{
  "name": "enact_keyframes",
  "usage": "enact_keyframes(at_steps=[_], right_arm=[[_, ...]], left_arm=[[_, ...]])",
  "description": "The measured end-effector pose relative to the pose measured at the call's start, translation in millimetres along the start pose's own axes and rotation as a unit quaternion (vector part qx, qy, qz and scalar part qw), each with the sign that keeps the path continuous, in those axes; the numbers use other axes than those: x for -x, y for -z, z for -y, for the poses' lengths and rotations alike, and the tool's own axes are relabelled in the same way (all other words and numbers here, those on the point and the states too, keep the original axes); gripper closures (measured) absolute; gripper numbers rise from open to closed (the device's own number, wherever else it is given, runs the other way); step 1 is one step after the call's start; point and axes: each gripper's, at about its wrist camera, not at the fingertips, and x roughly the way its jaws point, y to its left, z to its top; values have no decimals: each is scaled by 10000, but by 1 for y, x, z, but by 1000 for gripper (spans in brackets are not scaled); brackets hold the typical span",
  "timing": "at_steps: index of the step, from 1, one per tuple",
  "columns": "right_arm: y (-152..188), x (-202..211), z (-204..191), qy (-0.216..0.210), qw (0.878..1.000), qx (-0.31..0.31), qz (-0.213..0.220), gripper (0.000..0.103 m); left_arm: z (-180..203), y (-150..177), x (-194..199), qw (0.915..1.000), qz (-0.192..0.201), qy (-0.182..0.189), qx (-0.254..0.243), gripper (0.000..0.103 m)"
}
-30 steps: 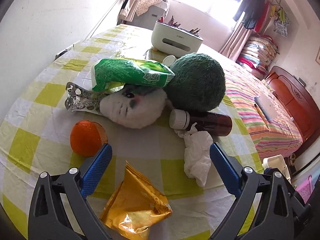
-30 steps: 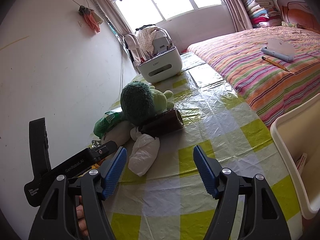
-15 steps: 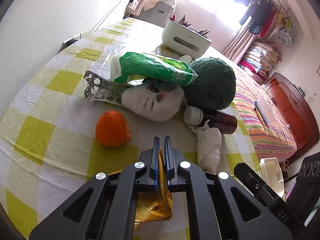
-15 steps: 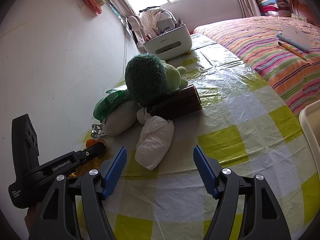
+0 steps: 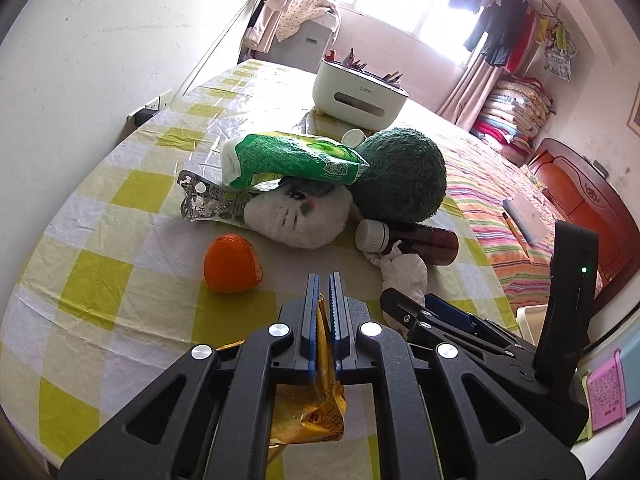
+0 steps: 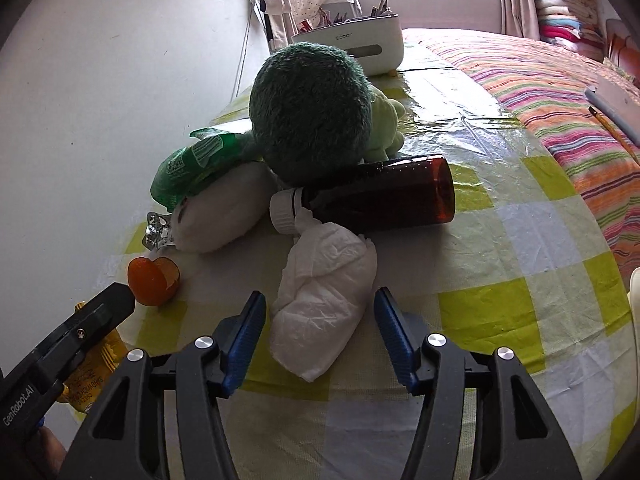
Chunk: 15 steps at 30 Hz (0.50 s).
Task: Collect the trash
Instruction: 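Close the right tool on the white tissue while the left tool holds the chip bag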
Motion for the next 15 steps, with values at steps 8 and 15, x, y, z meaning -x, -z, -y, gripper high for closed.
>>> enact_keyframes(at_steps=[8, 15], right_arm=[[5, 8, 10, -123, 9997, -122, 153, 82], [17, 53, 19, -411, 9945, -389, 884, 83]], left_arm=[[18, 4, 3, 9994, 77, -60, -322, 97], [26, 6, 11, 9987, 295, 19, -425, 97]])
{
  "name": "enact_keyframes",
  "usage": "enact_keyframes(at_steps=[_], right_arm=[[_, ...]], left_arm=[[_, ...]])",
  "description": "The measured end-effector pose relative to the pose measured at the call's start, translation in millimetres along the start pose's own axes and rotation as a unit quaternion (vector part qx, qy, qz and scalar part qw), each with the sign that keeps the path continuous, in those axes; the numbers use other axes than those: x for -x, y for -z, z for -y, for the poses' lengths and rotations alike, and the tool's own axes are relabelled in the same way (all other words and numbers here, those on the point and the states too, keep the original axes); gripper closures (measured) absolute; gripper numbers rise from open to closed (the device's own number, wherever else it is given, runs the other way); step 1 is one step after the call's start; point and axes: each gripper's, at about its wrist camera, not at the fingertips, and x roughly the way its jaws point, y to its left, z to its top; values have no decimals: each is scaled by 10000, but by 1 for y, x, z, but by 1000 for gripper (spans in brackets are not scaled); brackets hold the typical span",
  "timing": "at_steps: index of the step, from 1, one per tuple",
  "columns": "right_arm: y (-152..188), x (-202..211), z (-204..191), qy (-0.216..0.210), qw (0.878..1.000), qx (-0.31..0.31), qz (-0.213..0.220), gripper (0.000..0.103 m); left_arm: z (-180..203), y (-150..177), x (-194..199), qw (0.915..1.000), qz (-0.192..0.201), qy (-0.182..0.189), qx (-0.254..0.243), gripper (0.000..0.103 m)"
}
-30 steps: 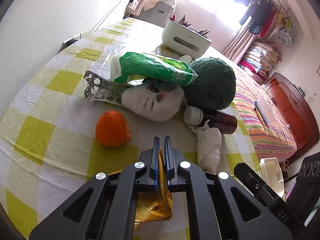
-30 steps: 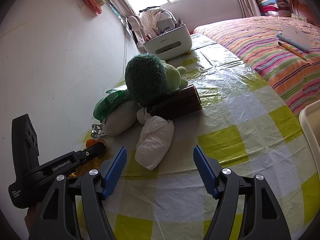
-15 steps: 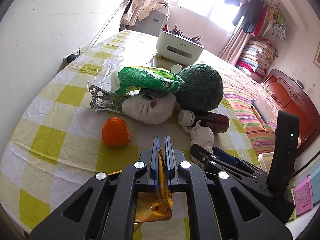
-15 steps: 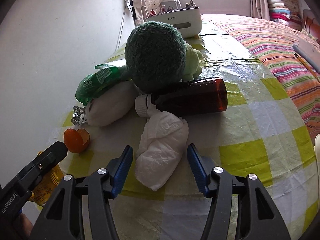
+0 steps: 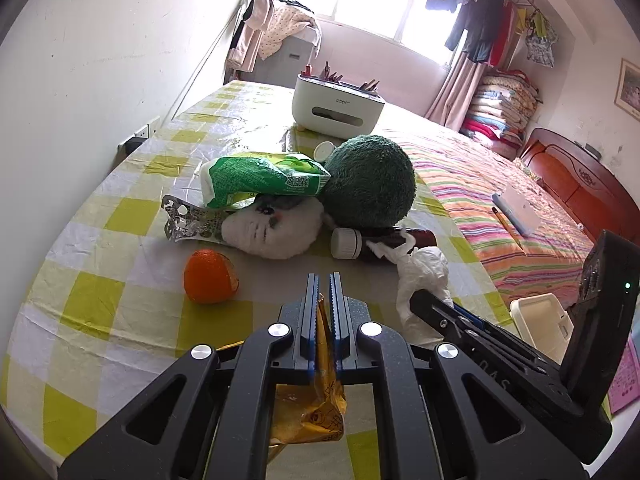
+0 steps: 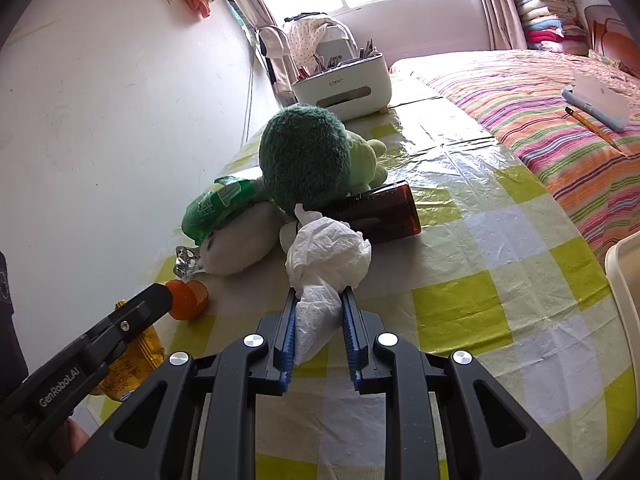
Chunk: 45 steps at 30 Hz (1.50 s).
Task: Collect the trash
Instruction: 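Close the right tool on the white tissue while the left tool holds the chip bag, then carry the tissue to the bin and open the right tool while the left carries the chip bag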
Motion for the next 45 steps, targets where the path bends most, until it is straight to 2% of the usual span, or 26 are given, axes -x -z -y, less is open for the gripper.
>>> enact_keyframes(at_steps=[4, 9, 22, 35, 45], right_arm=[[-5, 33, 8, -149, 9988, -109, 463, 83], [-6, 54, 28, -164, 9969, -348, 691, 83], [-5, 108, 85, 228, 9860, -829, 1431, 82], [8, 172, 129, 787, 9581, -1246, 2454, 82], [17, 199, 152, 1191, 9397, -1605, 2775, 82]], left_arm=[[10, 0, -2, 10000, 40, 76, -34, 98], [32, 1, -7, 9996, 33, 255, -146, 98], [114, 16, -16, 9935, -43, 771, -833, 97], [175, 31, -29, 9846, -168, 1186, -1276, 98], [205, 44, -39, 9785, -330, 1312, -1559, 97]])
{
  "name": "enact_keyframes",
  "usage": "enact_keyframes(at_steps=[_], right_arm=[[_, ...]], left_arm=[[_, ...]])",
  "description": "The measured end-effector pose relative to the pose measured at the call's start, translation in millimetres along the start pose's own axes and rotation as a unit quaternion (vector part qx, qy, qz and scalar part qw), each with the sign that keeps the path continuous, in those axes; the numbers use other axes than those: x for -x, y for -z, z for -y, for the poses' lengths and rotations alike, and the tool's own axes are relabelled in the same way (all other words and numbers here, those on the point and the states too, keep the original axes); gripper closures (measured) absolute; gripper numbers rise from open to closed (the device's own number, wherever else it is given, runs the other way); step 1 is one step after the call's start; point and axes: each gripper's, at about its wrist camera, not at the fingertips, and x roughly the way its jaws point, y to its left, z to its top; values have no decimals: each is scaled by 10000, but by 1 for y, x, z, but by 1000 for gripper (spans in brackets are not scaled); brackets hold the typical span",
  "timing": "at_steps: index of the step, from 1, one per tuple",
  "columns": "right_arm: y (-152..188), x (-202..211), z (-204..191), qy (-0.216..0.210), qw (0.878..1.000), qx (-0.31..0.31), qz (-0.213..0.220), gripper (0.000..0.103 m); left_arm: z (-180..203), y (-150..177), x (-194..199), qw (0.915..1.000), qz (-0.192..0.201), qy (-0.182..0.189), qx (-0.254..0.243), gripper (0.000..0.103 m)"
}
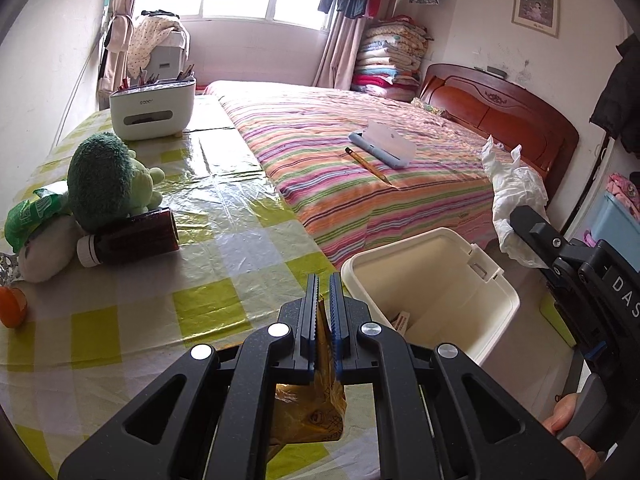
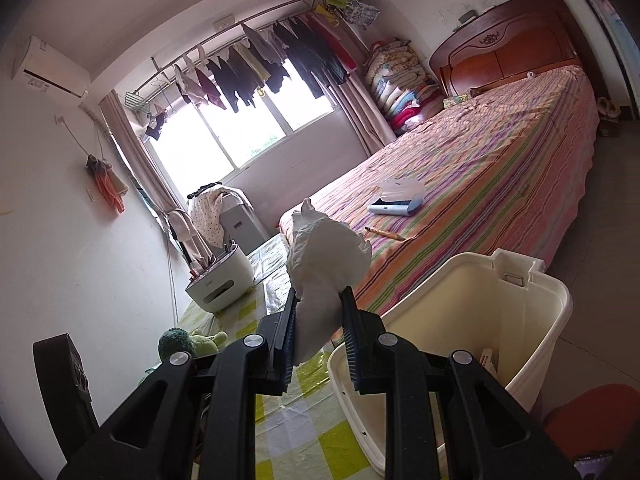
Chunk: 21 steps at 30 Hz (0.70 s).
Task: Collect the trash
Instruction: 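Carry the tissue to the bin and open the right tool while the left carries the chip bag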
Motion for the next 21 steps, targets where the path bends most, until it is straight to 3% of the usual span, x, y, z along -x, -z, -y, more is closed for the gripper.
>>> enact_keyframes(at_steps=[21], right_arm=[[-6, 14, 22, 319, 9984, -371, 290, 80]], left_arm=[[18, 3, -8, 9997, -80, 87, -207, 97]])
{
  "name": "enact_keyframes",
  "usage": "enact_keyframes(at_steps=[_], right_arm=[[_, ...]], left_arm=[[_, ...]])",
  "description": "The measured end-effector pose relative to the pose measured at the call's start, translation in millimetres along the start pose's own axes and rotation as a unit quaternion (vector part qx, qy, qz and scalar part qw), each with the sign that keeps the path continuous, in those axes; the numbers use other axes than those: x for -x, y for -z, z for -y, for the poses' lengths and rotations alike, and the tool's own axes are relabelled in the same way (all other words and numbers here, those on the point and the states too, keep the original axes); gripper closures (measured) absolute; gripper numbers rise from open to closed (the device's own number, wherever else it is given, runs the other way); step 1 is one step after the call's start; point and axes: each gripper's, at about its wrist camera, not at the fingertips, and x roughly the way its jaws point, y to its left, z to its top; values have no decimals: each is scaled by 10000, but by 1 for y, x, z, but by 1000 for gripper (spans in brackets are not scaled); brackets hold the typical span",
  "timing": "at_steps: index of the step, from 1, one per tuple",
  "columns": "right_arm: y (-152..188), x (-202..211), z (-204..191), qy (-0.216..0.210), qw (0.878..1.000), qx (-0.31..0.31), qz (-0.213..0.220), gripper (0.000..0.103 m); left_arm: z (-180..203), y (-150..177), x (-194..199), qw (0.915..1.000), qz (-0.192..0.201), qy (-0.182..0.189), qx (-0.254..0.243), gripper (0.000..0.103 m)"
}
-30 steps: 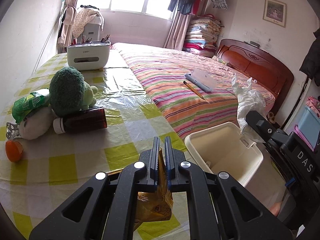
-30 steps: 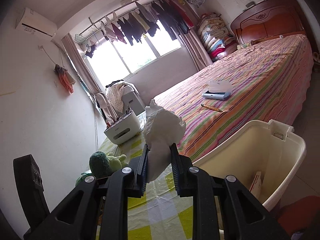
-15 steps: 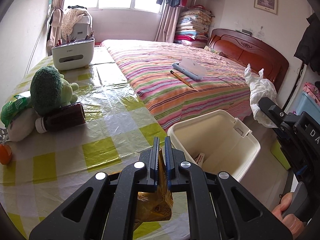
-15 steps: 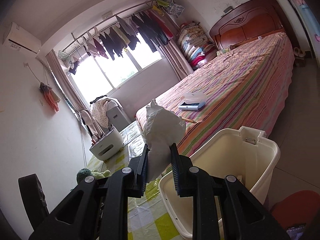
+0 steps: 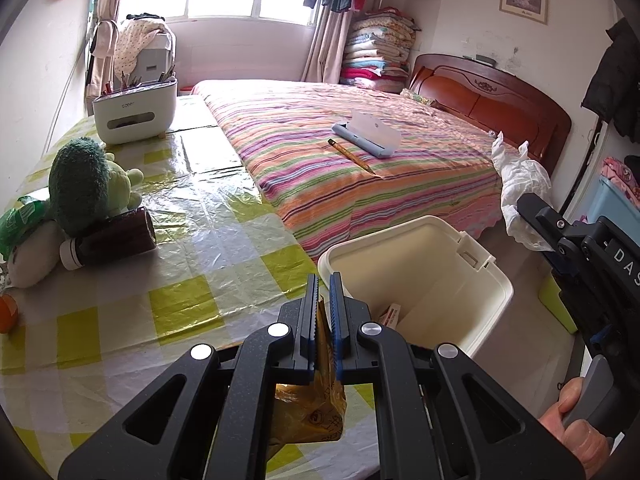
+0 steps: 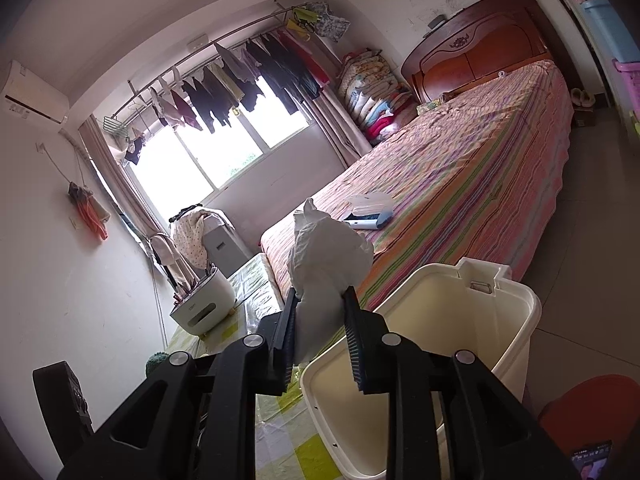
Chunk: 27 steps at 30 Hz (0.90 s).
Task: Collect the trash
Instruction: 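Carry the tissue to the bin and open the right tool while the left carries the chip bag, then lower the chip bag into the bin and open the left tool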
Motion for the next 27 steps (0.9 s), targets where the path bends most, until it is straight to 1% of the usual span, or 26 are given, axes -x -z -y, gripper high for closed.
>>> enact_keyframes(at_steps=[2, 4, 5, 7, 8, 11, 13, 18, 27], right_arm=[[0, 0, 1, 64, 10000, -22, 10, 79], [-1, 0, 4, 121, 9999, -95, 17, 71], [-3, 0, 6, 132, 9998, -128, 37, 68], [-3, 2, 7, 209, 9996, -151, 106, 52], [-3, 3, 7, 223, 9996, -143, 123, 49], [-4, 6, 9, 223, 9994, -163, 229, 46], [-5, 7, 11, 231, 9992, -222, 255, 40], [-5, 13, 19, 94, 9980, -464, 409, 39], [-7, 25, 25, -124, 9949, -648, 767, 39]], left_arm=[[2, 0, 0, 10000, -1, 24, -8, 97], [3, 0, -1, 10000, -14, 56, -25, 97], [5, 0, -2, 10000, -22, 69, -39, 97], [7, 0, -3, 9999, -32, 89, -59, 97], [8, -1, -4, 9999, -40, 100, -67, 97], [11, -1, -6, 9999, -61, 131, -94, 97], [13, -1, -7, 9998, -76, 137, -115, 97], [16, -2, -11, 9997, -109, 208, -102, 97], [32, -8, -26, 9989, -189, 415, -144, 97]])
